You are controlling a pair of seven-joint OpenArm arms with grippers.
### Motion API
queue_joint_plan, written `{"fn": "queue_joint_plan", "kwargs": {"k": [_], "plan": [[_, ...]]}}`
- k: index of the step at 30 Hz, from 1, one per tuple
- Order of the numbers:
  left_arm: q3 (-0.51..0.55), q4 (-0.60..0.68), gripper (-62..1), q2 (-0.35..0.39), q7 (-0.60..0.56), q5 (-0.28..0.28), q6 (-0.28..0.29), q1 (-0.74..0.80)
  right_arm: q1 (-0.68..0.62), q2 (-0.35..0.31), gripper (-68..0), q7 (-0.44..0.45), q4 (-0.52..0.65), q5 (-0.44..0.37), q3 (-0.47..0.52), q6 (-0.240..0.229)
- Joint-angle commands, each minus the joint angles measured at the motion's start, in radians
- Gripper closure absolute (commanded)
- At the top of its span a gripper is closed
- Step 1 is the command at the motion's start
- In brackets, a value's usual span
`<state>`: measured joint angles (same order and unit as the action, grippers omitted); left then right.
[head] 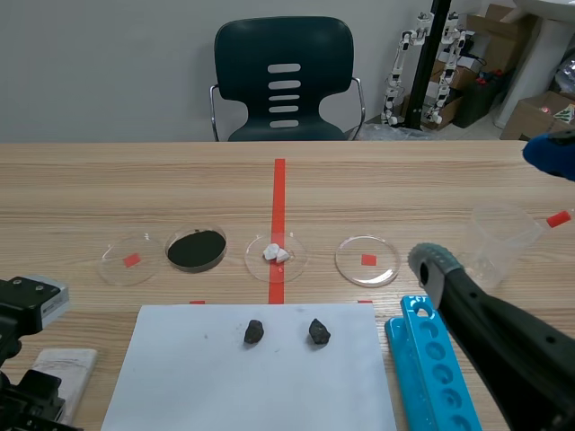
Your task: Rub the mineral on the streak plate below the first streak
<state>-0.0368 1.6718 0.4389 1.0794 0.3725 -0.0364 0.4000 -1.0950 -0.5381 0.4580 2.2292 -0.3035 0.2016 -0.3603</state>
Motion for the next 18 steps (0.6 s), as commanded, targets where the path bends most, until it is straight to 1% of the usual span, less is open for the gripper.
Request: {"fn": "queue_joint_plan", "kwargs": {"k": [1,5,11,14,18], "plan": [[0.016,-0.009,-12.6,-0.003,0.011,0.003,-0.003,-0.016,-0.002,-0.004,-67.9,0.011,0.012,-0.014,0.007,0.000],[0.017,-0.054,-12.6,-0.011,0.022,0.013,-0.006,-0.048,-0.002,-0.004,-67.9,0.011,0.012,-0.014,0.007,0.000],[0.017,-0.099,-12.6,-0.023,0.048,0.013,-0.007,-0.096,-0.002,-0.004,-67.9,0.011,0.012,-0.014,0.007,0.000],[0.017,-0.114,-12.6,-0.029,0.049,0.032,-0.006,-0.102,-0.002,-0.004,-67.9,0.011,0.012,-0.014,0.007,0.000],[0.017,-0.128,-12.6,-0.047,0.066,0.039,-0.006,-0.104,-0.002,-0.004,-67.9,0.011,0.012,-0.014,0.007,0.000]]}}
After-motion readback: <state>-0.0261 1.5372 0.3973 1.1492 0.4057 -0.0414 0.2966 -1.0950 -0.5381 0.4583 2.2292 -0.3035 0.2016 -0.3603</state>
